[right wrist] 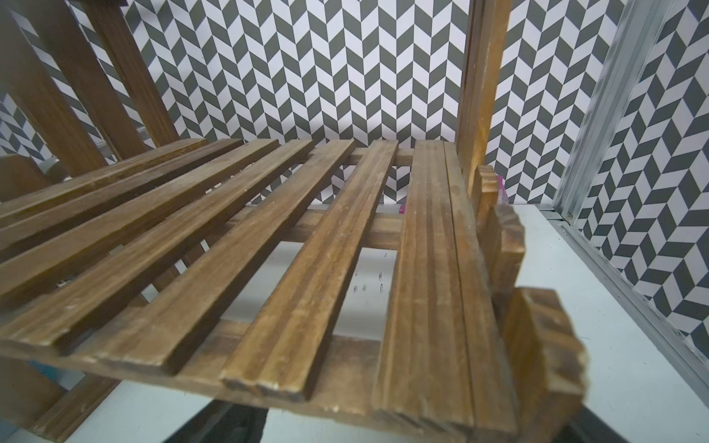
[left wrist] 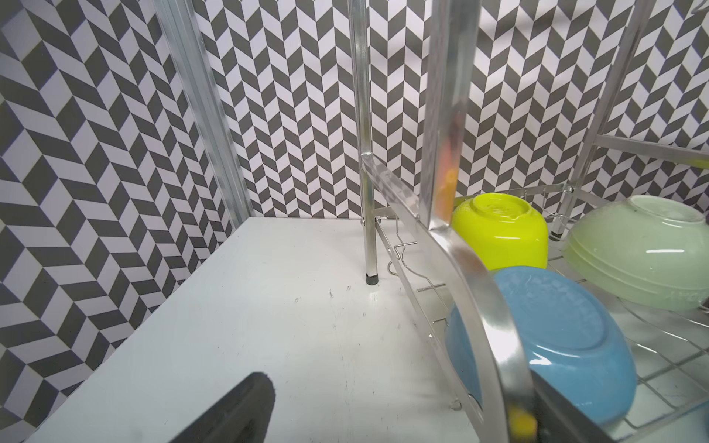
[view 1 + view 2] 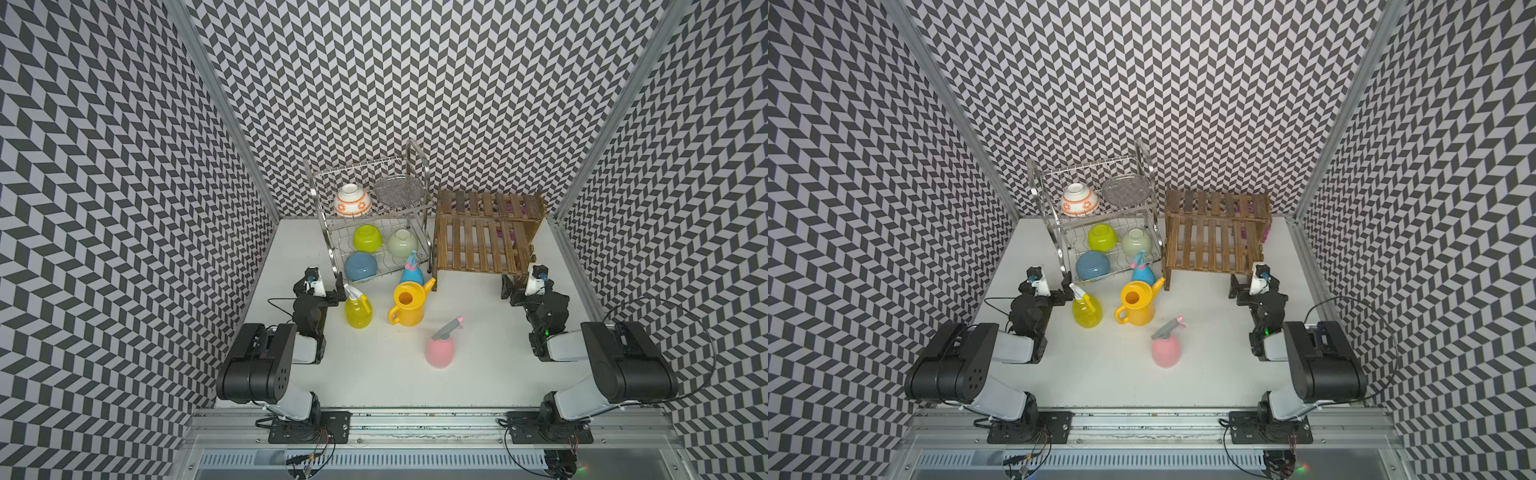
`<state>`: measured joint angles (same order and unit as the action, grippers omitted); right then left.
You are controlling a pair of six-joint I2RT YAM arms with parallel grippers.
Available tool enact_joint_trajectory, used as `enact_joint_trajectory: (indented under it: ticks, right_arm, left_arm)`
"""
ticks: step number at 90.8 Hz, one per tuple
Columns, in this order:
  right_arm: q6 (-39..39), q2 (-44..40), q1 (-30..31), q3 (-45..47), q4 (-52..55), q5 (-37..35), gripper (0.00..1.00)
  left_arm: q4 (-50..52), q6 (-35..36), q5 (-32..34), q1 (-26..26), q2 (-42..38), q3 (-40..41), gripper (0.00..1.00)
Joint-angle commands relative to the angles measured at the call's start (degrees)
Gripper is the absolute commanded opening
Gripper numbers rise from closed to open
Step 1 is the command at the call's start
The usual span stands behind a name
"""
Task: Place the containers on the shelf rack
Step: 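Pick up a container from the center of the board.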
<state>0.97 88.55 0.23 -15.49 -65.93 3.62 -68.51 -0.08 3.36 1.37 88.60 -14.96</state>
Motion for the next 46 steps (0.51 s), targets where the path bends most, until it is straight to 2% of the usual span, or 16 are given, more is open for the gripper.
enact_joint_trajectory:
  ticks: [1,46]
  right_arm:
    - [0.1,-0.8,0.3,-1.0,-1.7,-0.6,1.00]
    - [0.2,-0.9,0.3,-0.9,-1.7,-0.6,1.00]
  left_arm:
    - [-1.5,0.3,0.6,-0.5,0.1,-0.2,1.00]
    - [-1.3,0.2,-0.2,-0.7,0.1,-0.4,1.00]
